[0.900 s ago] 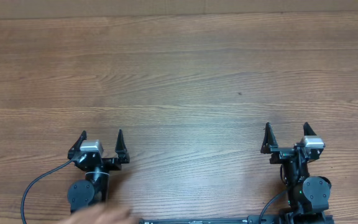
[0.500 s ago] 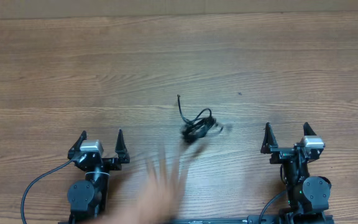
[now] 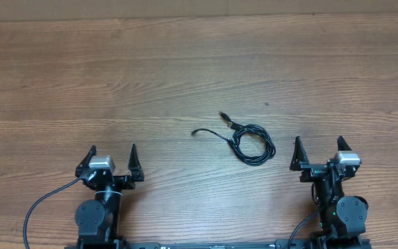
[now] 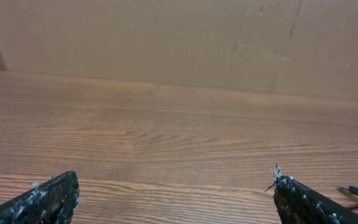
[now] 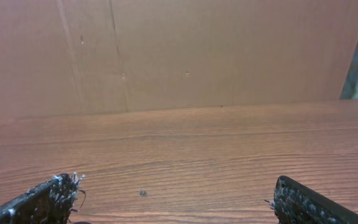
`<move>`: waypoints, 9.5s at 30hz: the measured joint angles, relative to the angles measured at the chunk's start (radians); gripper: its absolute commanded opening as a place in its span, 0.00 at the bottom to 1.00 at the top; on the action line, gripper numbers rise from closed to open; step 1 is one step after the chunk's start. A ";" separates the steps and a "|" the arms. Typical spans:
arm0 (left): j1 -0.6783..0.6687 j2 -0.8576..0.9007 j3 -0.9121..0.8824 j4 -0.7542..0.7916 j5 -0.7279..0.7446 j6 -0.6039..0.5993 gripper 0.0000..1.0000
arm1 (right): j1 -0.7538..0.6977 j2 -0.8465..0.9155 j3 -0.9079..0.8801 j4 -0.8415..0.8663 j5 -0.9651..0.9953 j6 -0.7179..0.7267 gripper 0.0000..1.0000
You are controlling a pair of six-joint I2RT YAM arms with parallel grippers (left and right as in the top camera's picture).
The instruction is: Untangle cables
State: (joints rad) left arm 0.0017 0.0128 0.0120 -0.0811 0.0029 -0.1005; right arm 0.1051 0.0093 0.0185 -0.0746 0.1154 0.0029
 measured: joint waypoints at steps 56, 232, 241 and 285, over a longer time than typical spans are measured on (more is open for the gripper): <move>0.000 0.000 0.000 0.000 0.000 0.000 1.00 | 0.000 0.000 0.000 0.000 0.000 0.000 1.00; -0.504 1.458 0.890 -0.553 -0.006 -0.783 1.00 | 0.000 0.000 0.000 0.000 0.000 0.000 1.00; -0.503 1.455 0.890 -0.617 0.097 -0.844 1.00 | 0.000 0.000 0.000 0.000 0.000 0.000 1.00; -0.659 1.581 0.890 -0.433 0.115 -1.035 0.57 | 0.000 0.000 0.000 0.000 0.000 0.000 1.00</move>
State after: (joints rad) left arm -0.6571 1.5936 0.9020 -0.5137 0.1177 -1.1351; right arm 0.1051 0.0093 0.0185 -0.0746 0.1154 0.0029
